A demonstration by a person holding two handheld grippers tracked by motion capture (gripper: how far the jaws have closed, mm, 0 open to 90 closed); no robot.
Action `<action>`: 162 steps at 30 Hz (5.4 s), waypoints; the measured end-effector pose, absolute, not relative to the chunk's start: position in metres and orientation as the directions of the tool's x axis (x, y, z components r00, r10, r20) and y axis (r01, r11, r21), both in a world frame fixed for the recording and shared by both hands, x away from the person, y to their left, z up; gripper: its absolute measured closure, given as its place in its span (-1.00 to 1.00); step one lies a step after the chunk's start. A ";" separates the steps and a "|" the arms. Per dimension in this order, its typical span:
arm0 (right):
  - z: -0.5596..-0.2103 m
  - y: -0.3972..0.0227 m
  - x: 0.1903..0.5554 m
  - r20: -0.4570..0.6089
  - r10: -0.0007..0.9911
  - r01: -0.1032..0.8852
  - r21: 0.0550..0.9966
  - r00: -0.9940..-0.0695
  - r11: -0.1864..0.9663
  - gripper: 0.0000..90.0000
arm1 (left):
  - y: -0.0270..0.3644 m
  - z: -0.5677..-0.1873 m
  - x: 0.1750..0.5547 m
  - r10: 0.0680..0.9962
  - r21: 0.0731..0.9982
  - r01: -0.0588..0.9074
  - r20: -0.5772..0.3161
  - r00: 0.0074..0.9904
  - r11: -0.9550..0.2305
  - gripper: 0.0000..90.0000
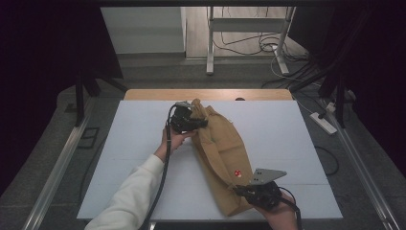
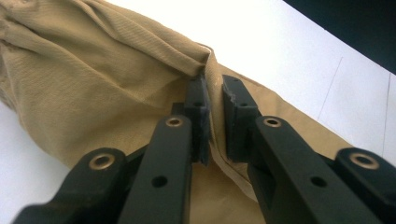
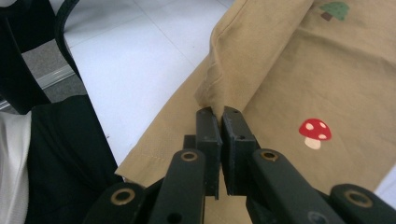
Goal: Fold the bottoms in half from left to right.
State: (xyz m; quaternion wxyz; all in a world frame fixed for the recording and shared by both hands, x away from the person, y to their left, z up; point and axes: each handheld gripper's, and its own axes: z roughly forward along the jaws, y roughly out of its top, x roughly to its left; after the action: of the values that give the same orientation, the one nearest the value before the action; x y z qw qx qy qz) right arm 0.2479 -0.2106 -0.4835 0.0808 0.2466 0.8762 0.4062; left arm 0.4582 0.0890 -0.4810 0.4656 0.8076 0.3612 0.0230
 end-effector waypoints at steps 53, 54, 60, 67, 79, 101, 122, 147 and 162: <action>-0.482 -0.248 0.235 -0.007 0.644 0.412 0.764 -0.765 0.497 0.13 | 0.039 -0.486 0.467 0.583 0.756 0.520 -0.230 0.779 -0.397 -0.16; -0.481 -0.249 0.235 -0.003 0.651 0.414 0.769 -0.759 0.487 0.05 | 0.040 -0.485 0.467 0.580 0.759 0.516 -0.227 0.782 -0.398 -0.18; -0.473 -0.259 0.241 0.024 0.701 0.427 0.807 -0.713 0.407 -0.10 | 0.046 -0.483 0.461 0.585 0.758 0.510 -0.213 0.783 -0.406 -0.24; -0.480 -0.253 0.262 0.033 0.692 0.449 0.783 -0.722 0.431 -0.10 | 0.069 -0.485 0.448 0.611 0.758 0.514 -0.197 0.767 -0.401 -0.24; -0.493 -0.206 0.296 0.028 0.561 0.398 0.733 -0.827 0.551 -0.11 | 0.129 -0.496 0.421 0.706 0.745 0.568 -0.189 0.683 -0.350 -0.23; -0.513 -0.135 0.287 -0.036 0.431 0.315 0.627 -0.902 0.713 -0.22 | 0.143 -0.503 0.403 0.725 0.728 0.583 -0.175 0.667 -0.360 -0.24; -0.515 -0.144 0.295 -0.089 0.491 0.372 0.540 -0.867 0.755 0.53 | 0.140 -0.500 0.405 0.723 0.736 0.568 -0.157 0.673 -0.368 -0.27; -0.509 -0.139 0.292 -0.006 0.442 0.351 0.600 -0.897 0.719 0.86 | 0.140 -0.500 0.406 0.723 0.733 0.568 -0.154 0.673 -0.373 -0.28; -0.516 -0.087 0.277 0.055 0.316 0.283 0.608 -0.947 0.742 0.85 | 0.139 -0.499 0.407 0.721 0.736 0.565 -0.153 0.676 -0.373 -0.29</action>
State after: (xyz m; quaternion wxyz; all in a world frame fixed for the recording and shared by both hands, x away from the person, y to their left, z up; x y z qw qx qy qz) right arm 0.2767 -0.0867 -0.5159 0.0259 0.1604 0.9329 0.3215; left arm 0.4066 0.1390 -0.4993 0.4008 0.8229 0.3908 0.0973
